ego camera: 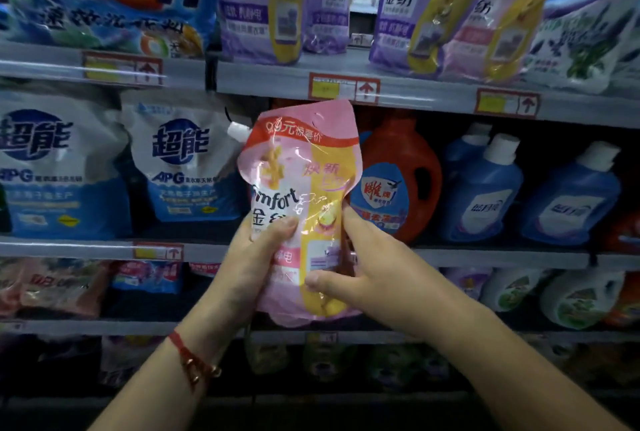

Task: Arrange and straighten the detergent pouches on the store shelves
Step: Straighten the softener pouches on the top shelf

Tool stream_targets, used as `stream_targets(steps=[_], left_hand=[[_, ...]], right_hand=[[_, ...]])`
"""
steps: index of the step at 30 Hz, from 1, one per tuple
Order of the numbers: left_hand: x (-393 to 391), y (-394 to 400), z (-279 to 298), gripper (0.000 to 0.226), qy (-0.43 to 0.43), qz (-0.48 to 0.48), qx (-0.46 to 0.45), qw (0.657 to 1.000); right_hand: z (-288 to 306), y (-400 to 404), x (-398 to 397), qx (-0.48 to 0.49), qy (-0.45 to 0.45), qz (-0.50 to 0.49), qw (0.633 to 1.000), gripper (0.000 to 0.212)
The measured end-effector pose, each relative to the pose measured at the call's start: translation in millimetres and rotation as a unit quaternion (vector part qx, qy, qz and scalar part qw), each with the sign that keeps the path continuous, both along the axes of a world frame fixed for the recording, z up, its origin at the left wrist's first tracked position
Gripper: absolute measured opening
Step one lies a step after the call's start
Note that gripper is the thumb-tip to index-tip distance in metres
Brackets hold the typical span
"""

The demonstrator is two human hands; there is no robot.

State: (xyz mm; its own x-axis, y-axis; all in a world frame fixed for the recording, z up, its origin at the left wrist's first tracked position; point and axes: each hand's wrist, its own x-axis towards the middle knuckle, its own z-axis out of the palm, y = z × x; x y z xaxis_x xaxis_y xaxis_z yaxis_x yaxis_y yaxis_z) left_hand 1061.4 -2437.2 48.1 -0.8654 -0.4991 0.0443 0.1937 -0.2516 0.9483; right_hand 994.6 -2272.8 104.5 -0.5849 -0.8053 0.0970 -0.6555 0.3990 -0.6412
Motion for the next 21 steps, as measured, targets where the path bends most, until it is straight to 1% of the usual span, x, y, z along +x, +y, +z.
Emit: stream_targets(steps=[2,5,7,9,11,14,16,17,21], left_hand=[[-4.1,-8.5,16.0,0.038,0.016,0.038,-0.065,0.997],[-11.1,-14.0,43.0,0.039,0.038,0.04,-0.132,0.99],[-18.5,-20.3,56.1,0.032,0.041,0.055,-0.162,0.984],[-23.8,-25.0,72.7,0.027,0.049,0.091,-0.178,0.979],[-29.1,-33.2,85.9,0.03,0.061,0.107,-0.195,0.973],[-35.5,-48.1,108.9,0.03,0.083,0.126,-0.222,0.963],[-37.5,-56.6,122.0,0.031,0.09,0.151,-0.243,0.954],[-38.2,-60.8,127.2,0.031,0.091,0.16,-0.251,0.95],[-37.7,-72.2,140.2,0.031,0.109,0.18,-0.261,0.942]], right_hand=[[10.8,1.0,-10.2,-0.002,0.036,0.0,0.999,0.067],[31.7,1.2,-28.0,0.021,0.134,-0.011,0.991,0.057],[48.7,1.6,-42.3,0.024,0.214,-0.017,0.976,0.059],[69.6,2.3,-56.5,0.033,0.269,-0.035,0.962,0.062],[91.4,4.2,-71.5,0.034,0.314,-0.075,0.946,0.065],[123.8,3.0,-99.8,0.013,0.364,-0.167,0.916,0.064],[141.2,-2.1,-125.6,0.008,0.373,-0.221,0.901,0.064],[147.9,-5.3,-140.3,0.008,0.362,-0.243,0.9,0.067],[165.0,-20.0,-186.0,-0.016,0.274,-0.319,0.907,0.086]])
